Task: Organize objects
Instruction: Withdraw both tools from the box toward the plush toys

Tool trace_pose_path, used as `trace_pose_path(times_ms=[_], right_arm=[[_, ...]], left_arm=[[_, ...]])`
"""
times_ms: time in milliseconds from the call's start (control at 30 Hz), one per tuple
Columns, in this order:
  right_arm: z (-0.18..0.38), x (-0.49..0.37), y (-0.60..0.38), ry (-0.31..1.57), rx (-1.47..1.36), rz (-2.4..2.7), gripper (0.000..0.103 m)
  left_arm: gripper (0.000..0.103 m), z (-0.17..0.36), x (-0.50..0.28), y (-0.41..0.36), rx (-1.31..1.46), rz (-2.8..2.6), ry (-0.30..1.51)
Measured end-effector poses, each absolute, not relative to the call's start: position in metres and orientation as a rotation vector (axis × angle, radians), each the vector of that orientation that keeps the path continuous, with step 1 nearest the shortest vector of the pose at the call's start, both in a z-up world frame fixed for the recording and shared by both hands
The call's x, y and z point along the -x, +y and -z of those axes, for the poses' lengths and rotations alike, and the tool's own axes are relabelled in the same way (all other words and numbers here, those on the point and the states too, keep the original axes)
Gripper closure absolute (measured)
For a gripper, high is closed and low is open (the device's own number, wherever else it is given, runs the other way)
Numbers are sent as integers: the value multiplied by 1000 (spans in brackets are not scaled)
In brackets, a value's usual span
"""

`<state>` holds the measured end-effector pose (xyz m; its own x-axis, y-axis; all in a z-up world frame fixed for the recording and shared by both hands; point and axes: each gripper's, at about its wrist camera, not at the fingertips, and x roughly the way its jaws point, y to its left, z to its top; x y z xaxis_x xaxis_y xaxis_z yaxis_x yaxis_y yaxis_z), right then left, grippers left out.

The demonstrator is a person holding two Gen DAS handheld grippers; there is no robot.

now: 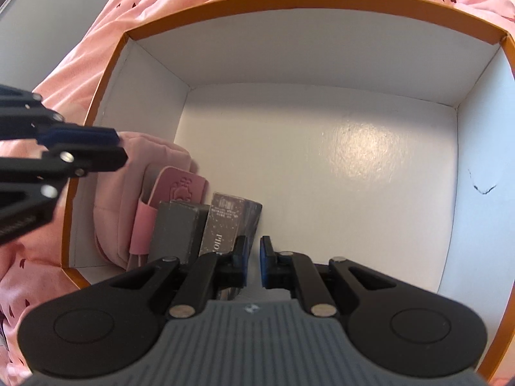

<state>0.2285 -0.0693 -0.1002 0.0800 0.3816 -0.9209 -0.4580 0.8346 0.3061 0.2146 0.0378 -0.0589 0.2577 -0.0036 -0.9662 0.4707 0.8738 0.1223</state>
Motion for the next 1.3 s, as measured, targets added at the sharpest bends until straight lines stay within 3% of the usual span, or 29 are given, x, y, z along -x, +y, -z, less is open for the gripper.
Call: trace_pose_path(times_ms=[100, 167, 400, 500, 733, 1200, 1300], right_arm=[[103, -226, -72, 1373, 52, -636, 95], [107, -225, -72, 1406, 29, -645, 101], [108, -224, -60, 1400, 57, -635, 101], [107, -219, -54, 1358, 133, -626, 99], [98, -205, -51, 1233, 282, -579, 98], [52, -165, -87, 1025, 254, -528, 96], [37, -145, -98, 940, 219, -526, 88]], left_arm=[[99, 67, -217, 38, -426, 328, 1338], [100, 69, -219, 40, -413, 324, 1360], [99, 63, -211, 50, -330, 326, 1312], [93, 50, -199, 50, -275, 288, 1242], [93, 17, -146, 34, -80, 206, 1030], [93, 12, -79, 28, 28, 204, 997], [93, 15, -65, 31, 42, 220, 1014]])
